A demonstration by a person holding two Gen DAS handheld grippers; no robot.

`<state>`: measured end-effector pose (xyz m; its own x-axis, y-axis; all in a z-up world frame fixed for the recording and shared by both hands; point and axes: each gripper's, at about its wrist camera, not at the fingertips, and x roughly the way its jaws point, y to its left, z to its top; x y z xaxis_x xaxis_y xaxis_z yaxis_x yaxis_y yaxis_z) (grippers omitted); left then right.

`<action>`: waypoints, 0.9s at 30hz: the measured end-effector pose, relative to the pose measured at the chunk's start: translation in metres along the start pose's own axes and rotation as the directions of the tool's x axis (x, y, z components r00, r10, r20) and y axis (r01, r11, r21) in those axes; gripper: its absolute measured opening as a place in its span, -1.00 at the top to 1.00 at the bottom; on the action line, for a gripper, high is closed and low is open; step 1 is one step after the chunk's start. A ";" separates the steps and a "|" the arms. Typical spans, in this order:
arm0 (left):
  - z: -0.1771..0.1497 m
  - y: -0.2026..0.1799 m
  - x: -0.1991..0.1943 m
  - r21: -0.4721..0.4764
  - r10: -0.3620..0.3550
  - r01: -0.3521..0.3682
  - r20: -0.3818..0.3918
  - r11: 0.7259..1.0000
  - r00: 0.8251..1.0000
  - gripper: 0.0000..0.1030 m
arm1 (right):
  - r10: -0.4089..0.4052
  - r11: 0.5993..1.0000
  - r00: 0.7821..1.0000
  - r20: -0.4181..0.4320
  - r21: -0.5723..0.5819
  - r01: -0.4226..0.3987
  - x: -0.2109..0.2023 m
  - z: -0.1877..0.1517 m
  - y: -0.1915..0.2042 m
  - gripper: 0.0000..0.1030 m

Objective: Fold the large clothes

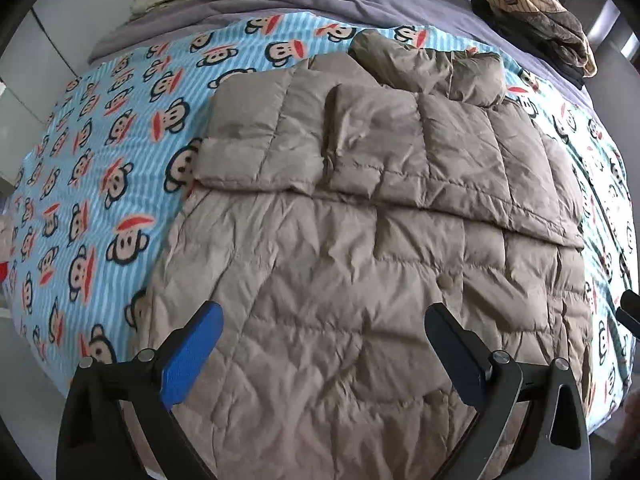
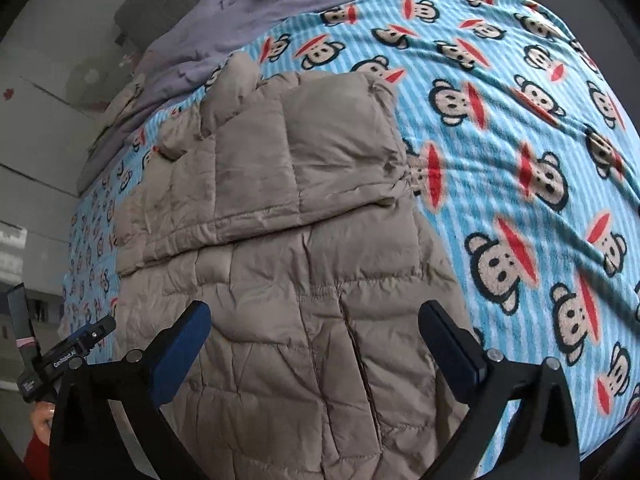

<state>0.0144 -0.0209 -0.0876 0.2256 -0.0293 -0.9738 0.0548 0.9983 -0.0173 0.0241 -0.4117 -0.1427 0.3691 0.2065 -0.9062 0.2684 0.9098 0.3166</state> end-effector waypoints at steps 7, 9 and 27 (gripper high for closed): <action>-0.023 -0.007 -0.016 -0.011 0.036 -0.036 -0.003 0.999 0.999 -0.98 | 0.074 0.997 0.990 -0.124 0.025 -0.071 0.014 -0.017 -0.007 -1.00; -0.031 -0.006 -0.022 -0.006 0.045 -0.045 0.001 0.999 0.999 -0.98 | 0.098 0.995 0.984 -0.150 0.044 -0.093 0.017 -0.022 -0.010 -1.00; -0.101 0.040 -0.019 0.073 -0.011 0.015 -0.047 0.997 0.999 -0.98 | 0.099 0.987 0.986 -0.136 0.140 -0.080 0.012 -0.098 0.023 -1.00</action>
<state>-0.0860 0.0250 -0.0927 0.1790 -0.0383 -0.9831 0.1289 0.9915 -0.0151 -0.0530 -0.3529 -0.1738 0.2698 0.3427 -0.8999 0.3595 0.8311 0.4243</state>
